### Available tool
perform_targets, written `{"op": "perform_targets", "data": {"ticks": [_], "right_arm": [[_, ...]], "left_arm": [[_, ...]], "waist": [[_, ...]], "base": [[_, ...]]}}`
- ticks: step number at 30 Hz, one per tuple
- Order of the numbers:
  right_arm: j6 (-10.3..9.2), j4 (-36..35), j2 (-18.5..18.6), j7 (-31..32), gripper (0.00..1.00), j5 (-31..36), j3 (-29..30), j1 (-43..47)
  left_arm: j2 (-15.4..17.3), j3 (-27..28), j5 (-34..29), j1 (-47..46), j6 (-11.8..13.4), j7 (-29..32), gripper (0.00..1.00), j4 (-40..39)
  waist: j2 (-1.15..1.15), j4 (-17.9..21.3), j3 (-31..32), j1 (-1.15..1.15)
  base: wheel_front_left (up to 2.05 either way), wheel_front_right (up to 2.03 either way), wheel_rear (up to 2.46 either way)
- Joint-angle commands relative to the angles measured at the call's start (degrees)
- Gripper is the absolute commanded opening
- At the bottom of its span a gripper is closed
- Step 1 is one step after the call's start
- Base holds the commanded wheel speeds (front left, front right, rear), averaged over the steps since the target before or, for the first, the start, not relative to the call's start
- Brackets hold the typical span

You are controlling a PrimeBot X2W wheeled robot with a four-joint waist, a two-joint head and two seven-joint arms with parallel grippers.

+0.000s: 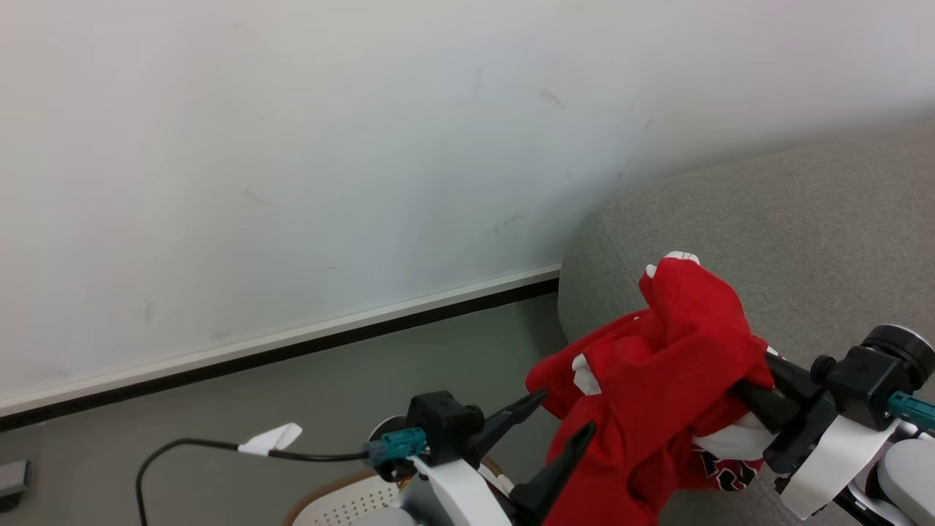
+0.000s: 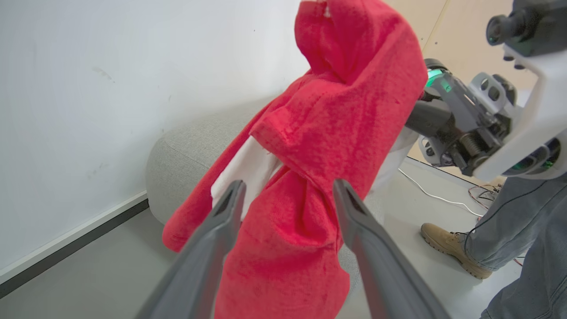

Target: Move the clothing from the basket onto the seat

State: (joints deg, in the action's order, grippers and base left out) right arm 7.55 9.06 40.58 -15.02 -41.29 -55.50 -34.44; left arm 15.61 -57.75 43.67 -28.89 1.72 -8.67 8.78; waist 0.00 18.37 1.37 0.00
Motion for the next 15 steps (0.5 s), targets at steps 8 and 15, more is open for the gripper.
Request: {"op": "perform_targets", "data": {"ticks": [8,15], "right_arm": [[-0.12,-0.23,0.66,-0.22,0.00,1.19,4.61,0.79],[-0.13,-1.15,2.24,-0.22,0.00,3.28,15.10,-1.45]], "left_arm": [[-0.70,-0.42,-0.98,-2.56,0.12,0.63,1.00,-0.48],[-2.49,-0.56,-4.42,-10.83,0.54,3.52,1.00,-0.78]], "waist": [[0.00,-1.33,-3.25,0.00],[0.00,-4.36,-15.17,0.00]], "base": [[0.00,0.00,0.00],[0.00,0.00,0.00]]}}
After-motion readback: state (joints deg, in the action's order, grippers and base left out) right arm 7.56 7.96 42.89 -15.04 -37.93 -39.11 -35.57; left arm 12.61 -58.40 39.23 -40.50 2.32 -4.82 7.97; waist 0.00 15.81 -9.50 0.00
